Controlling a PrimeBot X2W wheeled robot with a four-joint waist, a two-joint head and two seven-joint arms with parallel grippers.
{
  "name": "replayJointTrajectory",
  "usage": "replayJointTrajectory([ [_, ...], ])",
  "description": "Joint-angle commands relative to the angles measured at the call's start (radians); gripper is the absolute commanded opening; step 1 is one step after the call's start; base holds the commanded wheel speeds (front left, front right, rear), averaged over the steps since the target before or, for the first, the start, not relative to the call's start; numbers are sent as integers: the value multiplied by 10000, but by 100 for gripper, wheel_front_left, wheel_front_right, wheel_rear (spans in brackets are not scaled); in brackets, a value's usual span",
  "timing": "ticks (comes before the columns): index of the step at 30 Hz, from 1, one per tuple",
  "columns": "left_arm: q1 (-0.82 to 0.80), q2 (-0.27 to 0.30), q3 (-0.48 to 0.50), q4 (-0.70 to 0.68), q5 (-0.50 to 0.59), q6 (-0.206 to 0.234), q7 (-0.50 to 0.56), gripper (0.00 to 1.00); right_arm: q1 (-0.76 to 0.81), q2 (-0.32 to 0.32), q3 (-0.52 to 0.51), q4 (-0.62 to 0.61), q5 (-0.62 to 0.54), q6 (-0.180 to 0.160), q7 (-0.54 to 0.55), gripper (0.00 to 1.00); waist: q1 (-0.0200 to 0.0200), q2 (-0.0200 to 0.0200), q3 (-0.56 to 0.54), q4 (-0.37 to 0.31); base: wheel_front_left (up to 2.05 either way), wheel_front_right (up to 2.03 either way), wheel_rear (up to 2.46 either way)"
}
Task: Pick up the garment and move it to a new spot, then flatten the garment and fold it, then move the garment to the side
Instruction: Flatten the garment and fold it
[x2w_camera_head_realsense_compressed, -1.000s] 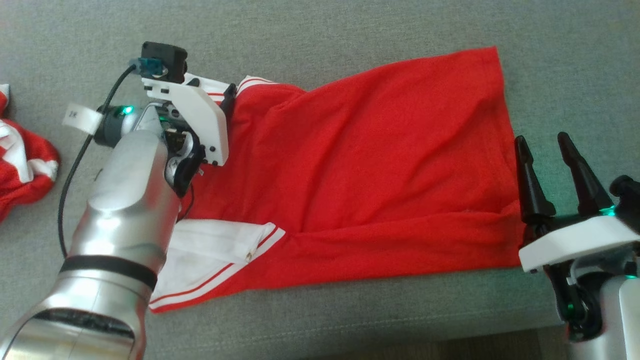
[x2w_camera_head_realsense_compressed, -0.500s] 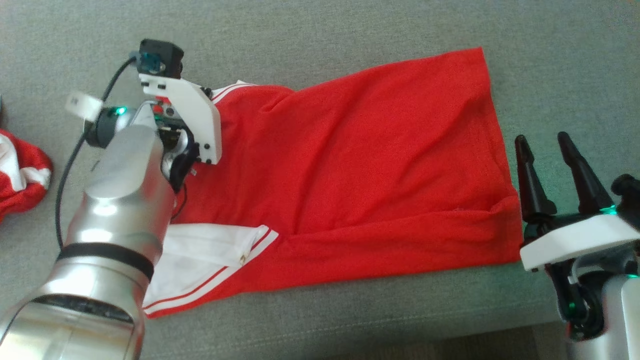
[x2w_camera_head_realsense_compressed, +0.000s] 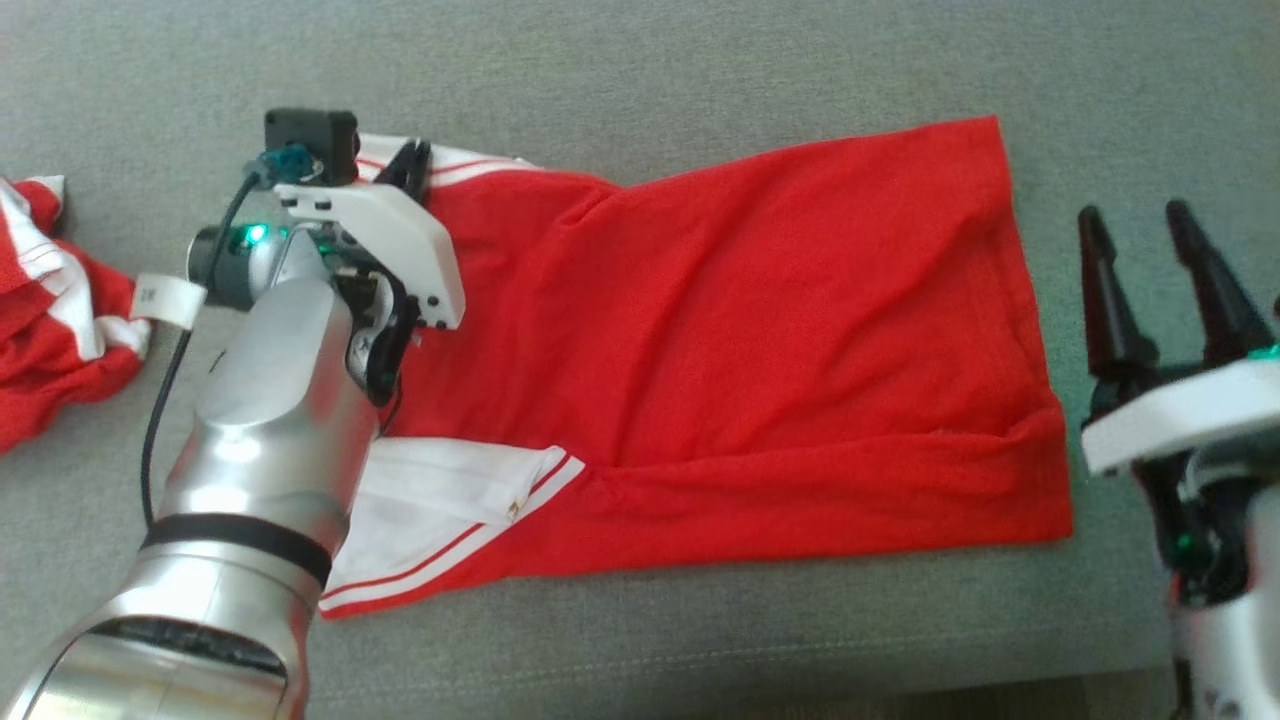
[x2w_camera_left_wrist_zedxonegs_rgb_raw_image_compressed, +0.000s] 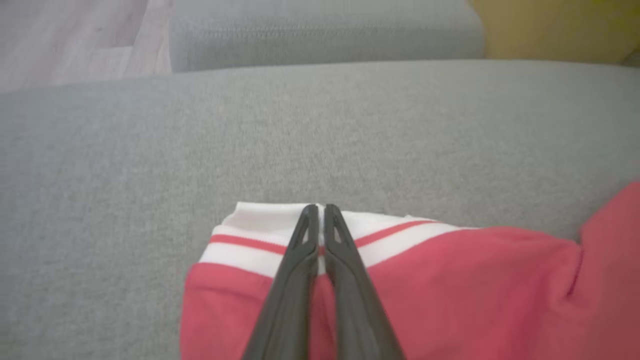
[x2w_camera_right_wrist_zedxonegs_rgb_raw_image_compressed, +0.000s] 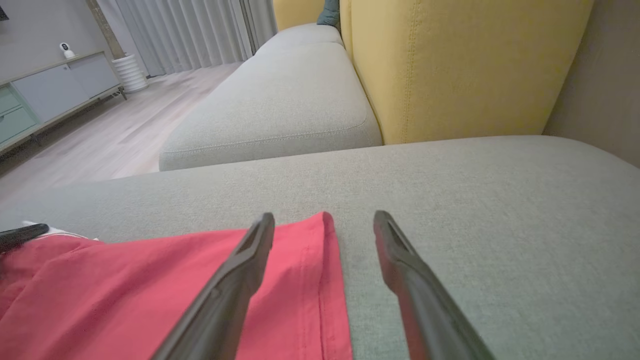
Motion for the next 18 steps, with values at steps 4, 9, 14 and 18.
replayJointTrajectory([
  [4, -202, 276, 276, -800, -113, 135, -478, 0, -1040, -652, 346, 354, 257, -9, 26, 100, 0, 0, -13, 131, 0, 0, 0],
  [9, -215, 249, 225, -1484, -165, 142, -682, 0, -2230, -1168, 605, 1740, 750, -9, 289, 100, 0, 0, 173, 350, 0, 0, 0],
  [14, -170, 190, 100, -2237, -212, 185, -768, 0, -3666, -1640, 1277, 3790, 1219, -9, 660, 100, 0, 0, 447, 691, 0, 0, 0],
  [18, -102, 152, -7, -2666, -252, 206, -736, 0, -4468, -1814, 1700, 5321, 1515, -9, 1019, 100, 0, 0, 609, 878, 0, 0, 0],
])
